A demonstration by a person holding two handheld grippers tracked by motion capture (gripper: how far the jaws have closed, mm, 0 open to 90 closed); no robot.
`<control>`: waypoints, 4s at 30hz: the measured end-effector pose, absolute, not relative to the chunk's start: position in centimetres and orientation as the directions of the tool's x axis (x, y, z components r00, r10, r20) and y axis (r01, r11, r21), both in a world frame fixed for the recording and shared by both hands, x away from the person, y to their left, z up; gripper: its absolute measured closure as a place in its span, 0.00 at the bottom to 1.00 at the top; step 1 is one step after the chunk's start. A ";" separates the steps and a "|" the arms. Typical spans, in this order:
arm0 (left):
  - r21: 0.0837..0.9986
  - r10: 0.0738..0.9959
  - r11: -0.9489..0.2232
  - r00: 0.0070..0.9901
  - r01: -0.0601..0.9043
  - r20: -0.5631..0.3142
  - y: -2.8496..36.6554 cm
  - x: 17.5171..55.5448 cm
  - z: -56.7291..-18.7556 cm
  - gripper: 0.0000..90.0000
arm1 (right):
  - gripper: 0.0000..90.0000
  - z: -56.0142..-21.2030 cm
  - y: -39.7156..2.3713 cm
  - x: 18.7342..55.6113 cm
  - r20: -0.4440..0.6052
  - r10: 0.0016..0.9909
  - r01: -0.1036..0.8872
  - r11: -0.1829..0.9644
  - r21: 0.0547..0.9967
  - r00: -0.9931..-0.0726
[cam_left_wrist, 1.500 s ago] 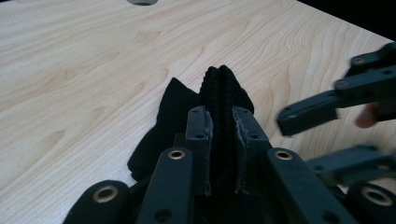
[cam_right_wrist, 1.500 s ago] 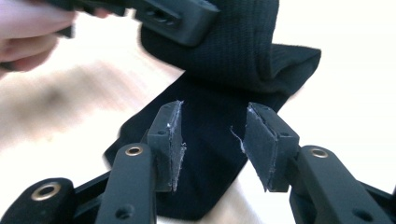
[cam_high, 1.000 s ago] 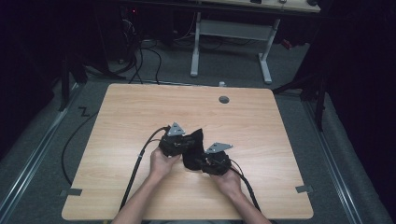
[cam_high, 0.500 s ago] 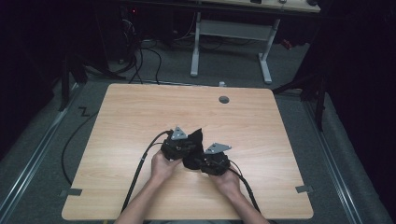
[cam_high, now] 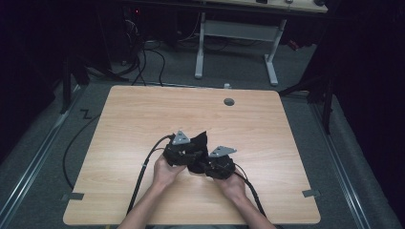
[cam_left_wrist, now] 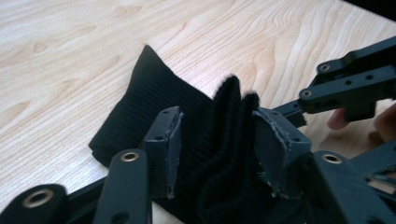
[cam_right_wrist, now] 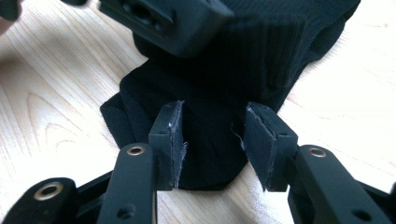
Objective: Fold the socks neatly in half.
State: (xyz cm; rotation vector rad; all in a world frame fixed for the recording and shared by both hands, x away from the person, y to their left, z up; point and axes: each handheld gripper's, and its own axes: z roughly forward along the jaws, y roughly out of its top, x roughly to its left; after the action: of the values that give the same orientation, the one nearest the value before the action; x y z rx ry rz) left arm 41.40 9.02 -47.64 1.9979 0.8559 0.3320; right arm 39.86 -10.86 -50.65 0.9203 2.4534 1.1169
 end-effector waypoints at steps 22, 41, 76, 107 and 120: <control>0.848 0.737 -0.258 0.662 0.463 -0.137 10.3 41.7 -46.3 0.52 | 0.73 -49.1 -12.2 38.0 -0.019 0.634 0.392 0.502 0.771 -0.773; 0.775 0.745 -0.344 0.657 0.530 -0.118 9.2 40.5 -49.8 0.52 | 0.87 -48.4 -11.1 42.4 0.095 0.658 0.489 0.448 0.749 -0.747; 0.738 0.834 -0.267 0.532 0.620 -0.145 9.7 42.2 -50.1 0.44 | 0.44 -47.8 -11.0 49.6 0.148 0.746 0.614 0.399 0.681 -0.649; 0.728 0.837 -0.301 0.536 0.616 -0.107 9.3 41.4 -49.5 0.41 | 0.86 -46.4 -10.1 49.6 0.141 0.634 0.536 0.491 0.687 -0.761; 0.723 0.873 -0.293 0.484 0.626 -0.066 8.5 43.0 -49.6 0.45 | 0.87 -43.2 -10.0 46.8 0.089 0.553 0.419 0.506 0.754 -0.828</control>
State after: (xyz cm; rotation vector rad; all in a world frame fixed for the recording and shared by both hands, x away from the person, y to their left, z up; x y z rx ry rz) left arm 43.02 8.54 -49.58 2.0291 1.2335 0.4491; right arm 46.78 -9.98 -43.25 0.8403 2.5806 1.2240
